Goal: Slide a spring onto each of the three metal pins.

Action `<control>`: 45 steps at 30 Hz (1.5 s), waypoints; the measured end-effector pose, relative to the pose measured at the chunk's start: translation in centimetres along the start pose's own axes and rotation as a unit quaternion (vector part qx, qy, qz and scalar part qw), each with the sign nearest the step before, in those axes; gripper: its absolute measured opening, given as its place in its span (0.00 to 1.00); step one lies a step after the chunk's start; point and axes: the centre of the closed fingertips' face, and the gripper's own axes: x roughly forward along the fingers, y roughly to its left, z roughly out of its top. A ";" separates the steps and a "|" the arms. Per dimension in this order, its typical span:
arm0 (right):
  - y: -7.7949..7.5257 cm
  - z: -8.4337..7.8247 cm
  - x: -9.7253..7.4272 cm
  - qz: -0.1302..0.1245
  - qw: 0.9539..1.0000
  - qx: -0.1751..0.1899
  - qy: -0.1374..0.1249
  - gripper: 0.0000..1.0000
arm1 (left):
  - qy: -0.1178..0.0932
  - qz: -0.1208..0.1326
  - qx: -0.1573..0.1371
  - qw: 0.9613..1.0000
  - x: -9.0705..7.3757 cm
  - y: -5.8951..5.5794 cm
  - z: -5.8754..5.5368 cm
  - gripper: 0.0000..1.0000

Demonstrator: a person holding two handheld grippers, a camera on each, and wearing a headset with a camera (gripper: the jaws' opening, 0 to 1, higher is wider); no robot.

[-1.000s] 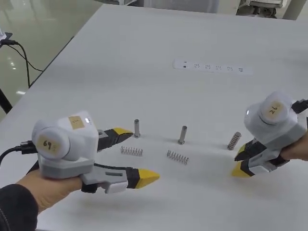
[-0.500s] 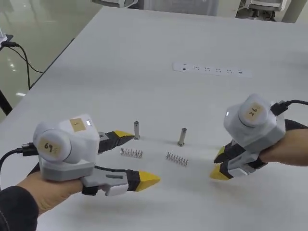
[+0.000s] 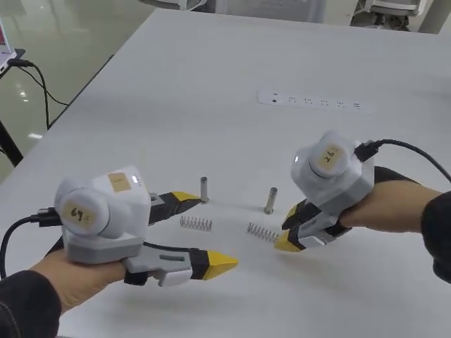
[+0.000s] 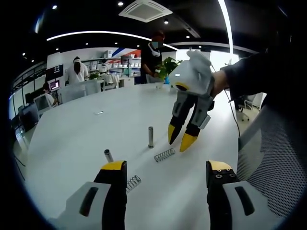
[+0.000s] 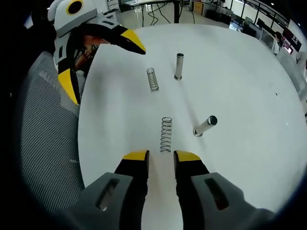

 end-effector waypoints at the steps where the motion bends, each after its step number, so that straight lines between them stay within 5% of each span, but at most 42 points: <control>1: 0.0 0.0 0.1 0.001 1.000 0.000 0.001 0.23 | 0.000 0.000 0.000 1.000 0.0 0.0 0.0 0.65; 29: -0.7 -0.4 1.7 -0.020 0.999 -0.021 0.030 0.13 | 0.002 -0.005 0.001 1.000 0.2 -0.2 0.1 0.63; 45: 1.9 0.6 -1.6 0.018 0.998 -0.050 0.019 0.13 | 0.004 -0.019 0.006 1.000 0.6 -0.7 0.2 0.58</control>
